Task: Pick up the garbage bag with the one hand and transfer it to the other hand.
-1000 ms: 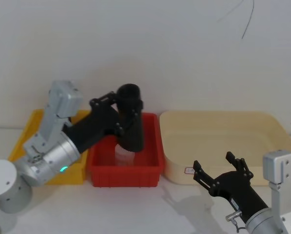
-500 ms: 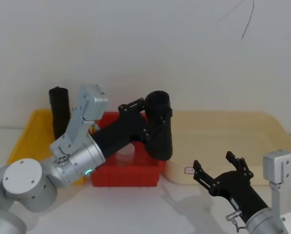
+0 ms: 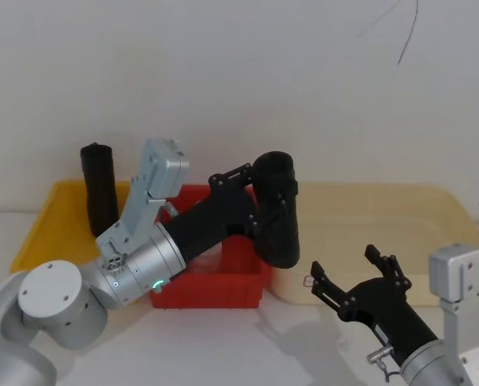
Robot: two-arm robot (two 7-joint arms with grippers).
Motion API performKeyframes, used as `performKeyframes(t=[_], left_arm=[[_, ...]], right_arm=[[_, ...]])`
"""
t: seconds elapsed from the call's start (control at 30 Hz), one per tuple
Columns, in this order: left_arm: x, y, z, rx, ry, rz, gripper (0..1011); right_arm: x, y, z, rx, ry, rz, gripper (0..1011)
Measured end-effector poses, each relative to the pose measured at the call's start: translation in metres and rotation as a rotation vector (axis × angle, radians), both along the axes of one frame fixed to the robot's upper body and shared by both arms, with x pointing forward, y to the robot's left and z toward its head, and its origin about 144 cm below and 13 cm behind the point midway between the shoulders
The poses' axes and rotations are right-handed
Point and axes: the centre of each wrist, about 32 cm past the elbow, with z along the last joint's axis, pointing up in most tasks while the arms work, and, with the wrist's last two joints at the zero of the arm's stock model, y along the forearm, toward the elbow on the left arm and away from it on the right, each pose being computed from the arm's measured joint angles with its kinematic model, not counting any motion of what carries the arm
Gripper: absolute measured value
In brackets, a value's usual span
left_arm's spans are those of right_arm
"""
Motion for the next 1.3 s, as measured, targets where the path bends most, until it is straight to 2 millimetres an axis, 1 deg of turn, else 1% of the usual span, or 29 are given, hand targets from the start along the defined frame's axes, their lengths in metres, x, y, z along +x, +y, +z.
performKeyframes(t=[0.53,1.3], left_arm=[[0.001,-0.004,0.0,-0.006,0.005,-0.015,451],[0.001,-0.005,0.0,-0.008,0.007,-0.02,451]], right_arm=[[0.006,0.011,0.007,-0.014,0.001,0.076,1001],[0.034,0.024,0.009,-0.017,-0.005,0.127,1001]])
